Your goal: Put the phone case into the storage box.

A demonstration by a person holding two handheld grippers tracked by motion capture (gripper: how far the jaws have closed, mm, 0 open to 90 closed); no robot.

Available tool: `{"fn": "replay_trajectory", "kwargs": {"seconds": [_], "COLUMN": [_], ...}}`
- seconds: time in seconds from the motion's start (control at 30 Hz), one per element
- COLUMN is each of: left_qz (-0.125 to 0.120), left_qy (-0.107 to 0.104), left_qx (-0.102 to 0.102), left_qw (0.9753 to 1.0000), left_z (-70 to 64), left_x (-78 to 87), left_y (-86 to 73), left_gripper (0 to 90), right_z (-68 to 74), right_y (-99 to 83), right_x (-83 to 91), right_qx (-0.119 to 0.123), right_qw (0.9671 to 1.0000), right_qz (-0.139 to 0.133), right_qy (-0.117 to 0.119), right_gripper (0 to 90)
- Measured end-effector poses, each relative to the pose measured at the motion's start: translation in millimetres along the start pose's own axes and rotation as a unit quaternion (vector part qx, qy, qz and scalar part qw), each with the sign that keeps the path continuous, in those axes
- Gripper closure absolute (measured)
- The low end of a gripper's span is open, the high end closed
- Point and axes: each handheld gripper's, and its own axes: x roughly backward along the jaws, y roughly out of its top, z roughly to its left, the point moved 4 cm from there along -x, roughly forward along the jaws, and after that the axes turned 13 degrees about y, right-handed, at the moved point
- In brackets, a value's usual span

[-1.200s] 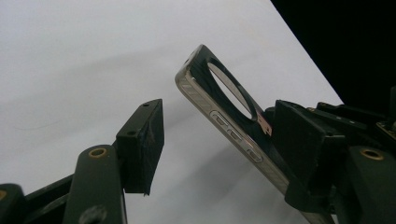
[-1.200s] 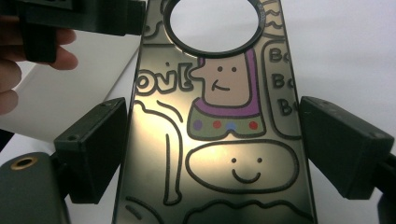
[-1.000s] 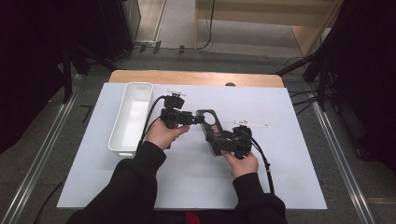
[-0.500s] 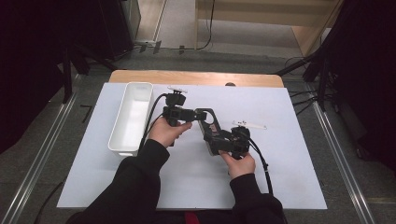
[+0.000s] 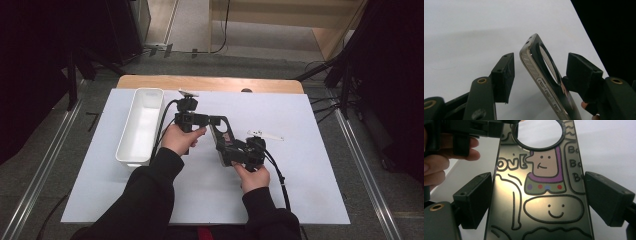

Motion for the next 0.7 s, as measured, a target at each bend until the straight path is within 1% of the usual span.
{"fn": "replay_trajectory", "kwargs": {"seconds": [0.1, 0.17, 0.3, 0.33, 0.43, 0.5, 0.53, 0.7], "left_qz": [-0.004, -0.007, -0.008, -0.008, -0.008, -0.009, -0.011, -0.016], "left_qy": [-0.002, -0.001, -0.002, -0.001, -0.001, 0.003, 0.004, 0.004], "left_qx": [0.008, 0.008, 0.012, 0.015, 0.02, 0.019, 0.022, 0.03], "left_qw": [1.0, 0.9999, 0.9999, 0.9999, 0.9998, 0.9998, 0.9997, 0.9994], "left_z": [-2.0, -2.9, -4.4, -4.6, -4.5, -4.7, -4.5, -4.3], "left_x": [0.1, 0.6, -0.1, -0.5, -1.8, -2.6, -2.8, -3.8], "left_y": [2.0, 3.3, 4.3, 4.4, 4.6, 4.7, 4.9, 5.8], "left_gripper": [39.9, 42.1, 42.2, 43.4, 43.6, 43.8, 46.2, 46.9], "right_z": [1.4, 2.0, 2.5, 2.7, 2.9, 3.1, 3.2, 3.6], "right_y": [-0.7, -1.2, -1.5, -1.5, -2.2, -2.9, -3.0, -2.1], "right_x": [-1.8, -2.6, -2.8, -2.7, -2.8, -3.9, -4.2, -4.2], "right_qx": [-0.002, -0.004, -0.007, -0.007, -0.008, -0.009, -0.009, -0.013], "right_qw": [1.0, 0.9999, 0.9998, 0.9997, 0.9996, 0.9997, 0.9996, 0.9993], "right_qz": [-0.005, -0.009, -0.018, -0.022, -0.025, -0.024, -0.026, -0.034], "right_qy": [0.001, 0.002, 0.003, 0.005, 0.004, 0.003, 0.003, 0.003], "right_gripper": [10.6, 10.6, 10.6, 10.6, 10.6, 10.6, 10.6, 10.6]}}
